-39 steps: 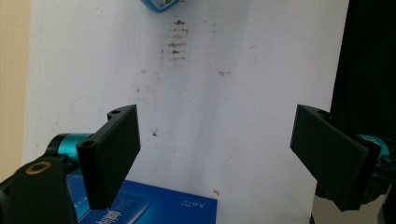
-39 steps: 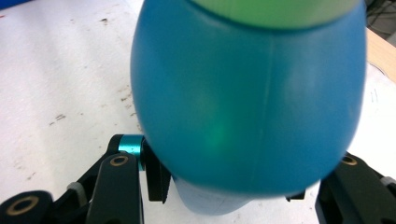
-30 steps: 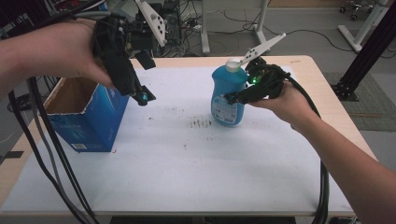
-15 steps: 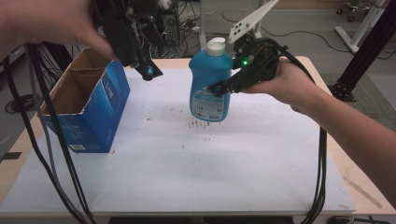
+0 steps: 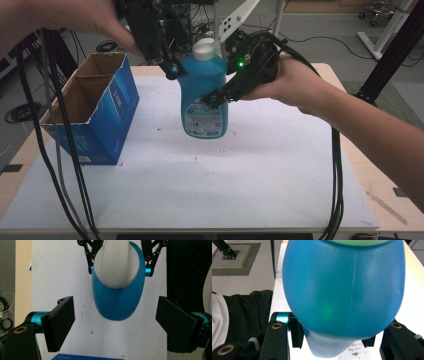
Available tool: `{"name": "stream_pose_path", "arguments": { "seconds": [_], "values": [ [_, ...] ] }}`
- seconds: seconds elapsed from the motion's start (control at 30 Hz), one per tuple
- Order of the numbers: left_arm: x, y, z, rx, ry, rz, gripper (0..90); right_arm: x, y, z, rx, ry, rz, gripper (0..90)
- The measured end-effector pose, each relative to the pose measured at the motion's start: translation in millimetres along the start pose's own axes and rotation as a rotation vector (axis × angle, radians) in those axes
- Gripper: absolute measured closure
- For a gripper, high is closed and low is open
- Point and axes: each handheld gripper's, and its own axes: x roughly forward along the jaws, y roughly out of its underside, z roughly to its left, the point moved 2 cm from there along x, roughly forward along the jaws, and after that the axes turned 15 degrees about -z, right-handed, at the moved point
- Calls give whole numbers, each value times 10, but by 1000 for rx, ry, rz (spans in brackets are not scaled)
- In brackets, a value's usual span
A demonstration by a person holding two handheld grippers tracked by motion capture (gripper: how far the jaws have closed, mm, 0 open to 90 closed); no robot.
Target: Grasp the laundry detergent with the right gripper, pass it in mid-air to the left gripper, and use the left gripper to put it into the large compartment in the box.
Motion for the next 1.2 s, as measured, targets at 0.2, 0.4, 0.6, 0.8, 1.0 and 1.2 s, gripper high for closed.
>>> {"name": "stream_pose_path", "arguments": {
  "seconds": [0.2, 0.4, 0.6, 0.8, 1.0, 1.2],
  "values": [
    [78, -43, -25, -7, 22, 7, 161, 72, -66, 61, -16, -19, 6, 476],
    [130, -47, -53, 0, 26, 22, 161, 68, -100, 81, -2, -24, 7, 476],
    [184, -47, -66, -18, 35, 34, 164, 63, -105, 72, -8, -25, 4, 476],
    [202, -57, -66, -28, 42, 30, 213, 59, -104, 74, 0, -28, 7, 476],
    [227, -61, -71, -33, 58, 40, 252, 51, -103, 76, -2, -28, 7, 476],
    [246, -65, -72, -37, 61, 43, 254, 39, -106, 65, -7, -27, 9, 476]
  ]
}}
